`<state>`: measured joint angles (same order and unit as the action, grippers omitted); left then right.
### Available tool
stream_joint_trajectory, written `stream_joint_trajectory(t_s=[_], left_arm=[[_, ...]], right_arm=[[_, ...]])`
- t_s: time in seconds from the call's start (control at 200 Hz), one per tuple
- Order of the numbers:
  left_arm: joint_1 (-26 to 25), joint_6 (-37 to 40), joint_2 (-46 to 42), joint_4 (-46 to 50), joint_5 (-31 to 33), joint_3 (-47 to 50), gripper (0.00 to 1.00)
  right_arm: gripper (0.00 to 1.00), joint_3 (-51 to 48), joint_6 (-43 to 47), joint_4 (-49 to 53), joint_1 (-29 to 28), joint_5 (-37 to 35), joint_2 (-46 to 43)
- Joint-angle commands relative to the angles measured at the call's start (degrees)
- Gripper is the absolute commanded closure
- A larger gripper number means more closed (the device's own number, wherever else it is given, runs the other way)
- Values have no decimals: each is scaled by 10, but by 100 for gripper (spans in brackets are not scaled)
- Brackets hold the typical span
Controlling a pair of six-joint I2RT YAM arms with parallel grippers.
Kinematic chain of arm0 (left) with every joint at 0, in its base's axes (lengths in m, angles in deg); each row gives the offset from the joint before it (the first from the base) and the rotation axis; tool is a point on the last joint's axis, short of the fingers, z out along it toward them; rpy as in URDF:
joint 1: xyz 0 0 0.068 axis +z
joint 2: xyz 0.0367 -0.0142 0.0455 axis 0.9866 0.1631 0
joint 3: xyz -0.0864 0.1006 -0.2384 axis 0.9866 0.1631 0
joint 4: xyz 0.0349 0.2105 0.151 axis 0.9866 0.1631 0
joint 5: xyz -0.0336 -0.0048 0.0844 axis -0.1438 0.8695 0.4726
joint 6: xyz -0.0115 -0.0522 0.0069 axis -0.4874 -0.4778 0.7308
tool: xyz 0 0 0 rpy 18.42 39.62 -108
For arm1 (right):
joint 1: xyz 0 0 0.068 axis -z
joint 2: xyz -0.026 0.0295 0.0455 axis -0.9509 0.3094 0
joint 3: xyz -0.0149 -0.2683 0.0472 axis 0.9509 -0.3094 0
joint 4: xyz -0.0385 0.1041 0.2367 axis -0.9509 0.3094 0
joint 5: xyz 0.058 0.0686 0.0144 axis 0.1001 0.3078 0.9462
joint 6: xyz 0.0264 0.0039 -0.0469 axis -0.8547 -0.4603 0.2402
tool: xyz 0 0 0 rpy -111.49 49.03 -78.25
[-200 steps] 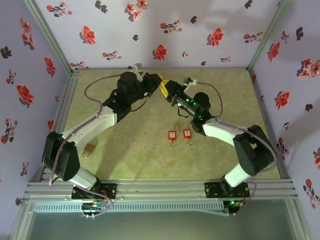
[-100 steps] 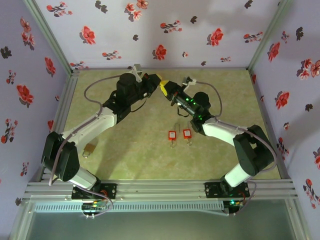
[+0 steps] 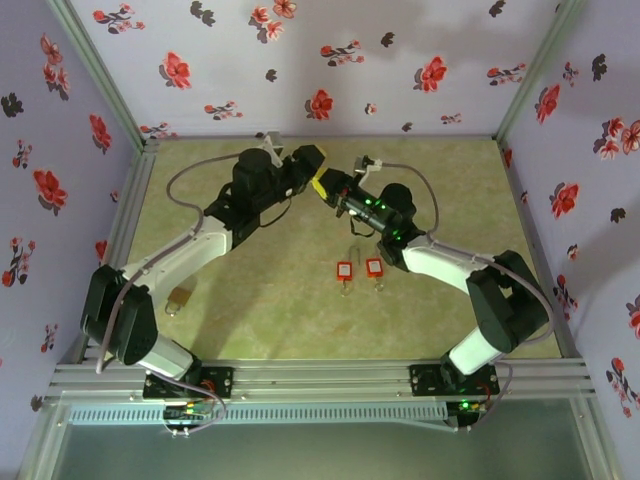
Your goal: Unlock with the key
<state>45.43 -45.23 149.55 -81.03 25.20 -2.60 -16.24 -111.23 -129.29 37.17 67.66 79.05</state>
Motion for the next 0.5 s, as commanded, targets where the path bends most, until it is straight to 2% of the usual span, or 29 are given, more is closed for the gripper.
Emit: stream_joint_trajectory(t_s=[0.0, 0.165, 0.35, 0.495], left_arm=[[21, 2, -48, 42, 17, 8, 34], [37, -10, -88, 107, 10, 24, 32], [52, 16, -136, 187, 12, 41, 30], [59, 21, -129, 223, -31, 37, 30]], right_arm=[[100, 14, 41, 44, 7, 30, -26], [100, 19, 70, 91, 16, 47, -39], [100, 38, 131, 181, 18, 72, -55], [100, 63, 179, 247, 18, 100, -63]])
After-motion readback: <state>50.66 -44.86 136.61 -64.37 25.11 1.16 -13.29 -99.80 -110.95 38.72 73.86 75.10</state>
